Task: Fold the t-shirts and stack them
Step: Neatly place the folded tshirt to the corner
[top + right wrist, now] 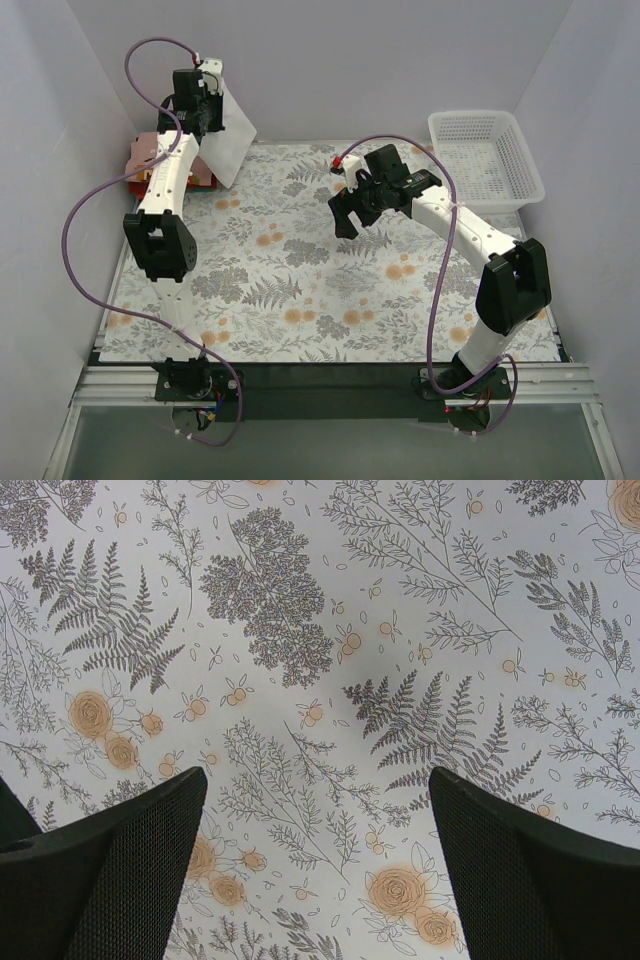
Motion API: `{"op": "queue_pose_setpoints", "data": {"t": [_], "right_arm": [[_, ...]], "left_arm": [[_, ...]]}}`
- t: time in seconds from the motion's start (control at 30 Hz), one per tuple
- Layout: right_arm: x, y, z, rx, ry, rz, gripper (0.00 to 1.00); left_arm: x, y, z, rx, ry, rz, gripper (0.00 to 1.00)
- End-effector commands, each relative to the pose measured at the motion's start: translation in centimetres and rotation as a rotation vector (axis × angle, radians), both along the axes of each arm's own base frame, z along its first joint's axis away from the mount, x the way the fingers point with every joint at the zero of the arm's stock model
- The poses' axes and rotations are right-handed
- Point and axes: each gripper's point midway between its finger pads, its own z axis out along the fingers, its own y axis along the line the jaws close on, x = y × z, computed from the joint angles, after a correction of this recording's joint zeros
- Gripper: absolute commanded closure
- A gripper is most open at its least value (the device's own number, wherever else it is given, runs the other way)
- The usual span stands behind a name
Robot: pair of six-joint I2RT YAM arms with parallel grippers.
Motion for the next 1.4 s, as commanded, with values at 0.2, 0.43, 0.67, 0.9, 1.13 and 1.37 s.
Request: {"op": "queue_pose_setpoints", "data": {"t": [0.2, 0.43, 0.67, 0.9, 1.13, 1.37], "right_arm": [[-0.2, -0.1, 1.9, 0.032, -0.032, 0.005, 0.02], [-0.2, -0.1, 1.8, 0.03, -0.028, 0.001, 0.02], [-0.3, -0.1, 1.4, 0.026, -0.016, 0.002, 0.02], [-0.1, 0.0, 0.9, 0.021, -0.003, 0.002, 0.02], [-0.1, 0.1, 0.6, 0.016, 0.008, 0.002, 0.02], [0.0, 0.3, 0.2, 0.015, 0.023, 0.003, 0.02]], "left_arm": [[-1.9, 0.7, 9.8, 0.035, -0.201, -0.006, 1.0], [-1.5, 1.2, 9.2, 0.081, -0.215, -0.019, 1.0], [-0.5, 3.4, 7.6, 0.12, -0.198, 0.004, 1.0], [0.2, 6.6, 5.8, 0.149, -0.17, 0.044, 1.0], [0.9, 10.4, 3.1, 0.173, -0.123, 0.085, 1.0], [1.7, 12.6, 1.0, 0.206, -0.097, 0.058, 1.0]]}}
